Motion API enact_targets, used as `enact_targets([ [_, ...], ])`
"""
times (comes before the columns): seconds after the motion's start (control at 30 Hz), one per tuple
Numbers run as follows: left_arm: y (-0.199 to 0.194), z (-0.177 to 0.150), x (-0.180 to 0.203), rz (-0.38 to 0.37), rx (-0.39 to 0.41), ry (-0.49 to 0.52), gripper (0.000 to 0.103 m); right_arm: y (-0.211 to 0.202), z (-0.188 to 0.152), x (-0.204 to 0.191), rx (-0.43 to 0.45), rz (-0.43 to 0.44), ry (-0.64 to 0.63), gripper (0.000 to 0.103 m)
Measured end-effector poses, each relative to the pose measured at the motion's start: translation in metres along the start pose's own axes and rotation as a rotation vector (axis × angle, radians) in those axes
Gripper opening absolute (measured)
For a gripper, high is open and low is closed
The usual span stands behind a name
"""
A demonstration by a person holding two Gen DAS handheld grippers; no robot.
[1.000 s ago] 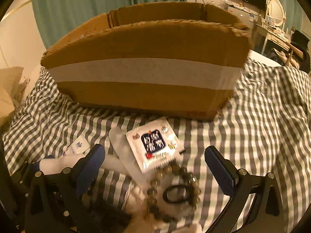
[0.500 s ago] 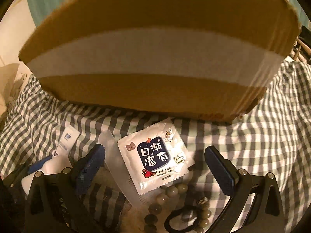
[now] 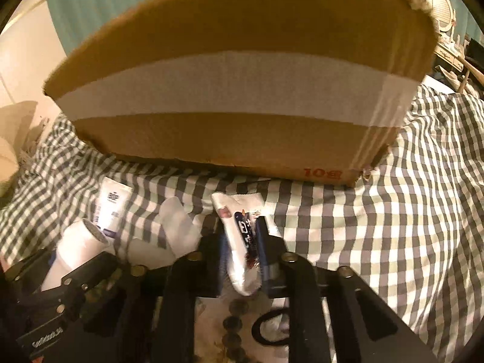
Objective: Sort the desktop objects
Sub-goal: 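Grasp the white bottle with the left gripper while the right grasps the white sachet, then carry the white bottle and white sachet into the cardboard box and release both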
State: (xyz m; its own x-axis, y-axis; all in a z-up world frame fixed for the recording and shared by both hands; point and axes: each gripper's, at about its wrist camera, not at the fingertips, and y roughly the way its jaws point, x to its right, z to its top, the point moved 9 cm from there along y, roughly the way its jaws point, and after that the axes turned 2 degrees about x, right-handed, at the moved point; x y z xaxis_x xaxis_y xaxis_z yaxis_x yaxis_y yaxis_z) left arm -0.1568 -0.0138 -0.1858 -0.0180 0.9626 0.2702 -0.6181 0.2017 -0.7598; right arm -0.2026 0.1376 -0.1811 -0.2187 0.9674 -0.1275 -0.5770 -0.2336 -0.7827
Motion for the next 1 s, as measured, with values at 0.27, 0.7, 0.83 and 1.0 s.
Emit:
enact_targets([
  [0.27,-0.021,-0.001,0.003,-0.005,0.025,-0.013,0.049,-0.041,0.007,-0.002,0.061,0.023,0.004,0.005],
  [0.7,-0.092,0.022,0.019,-0.023,0.154,0.003,0.049,-0.115,0.013,-0.037,0.152,0.076,0.003,0.005],
  [0.83,-0.115,0.032,0.028,-0.027,0.204,0.014,0.049,-0.138,0.024,-0.05,0.193,0.073,-0.02,0.005],
  [1.0,-0.143,0.054,0.043,-0.038,0.267,0.039,0.049,-0.169,0.04,-0.06,0.243,0.077,-0.045,0.005],
])
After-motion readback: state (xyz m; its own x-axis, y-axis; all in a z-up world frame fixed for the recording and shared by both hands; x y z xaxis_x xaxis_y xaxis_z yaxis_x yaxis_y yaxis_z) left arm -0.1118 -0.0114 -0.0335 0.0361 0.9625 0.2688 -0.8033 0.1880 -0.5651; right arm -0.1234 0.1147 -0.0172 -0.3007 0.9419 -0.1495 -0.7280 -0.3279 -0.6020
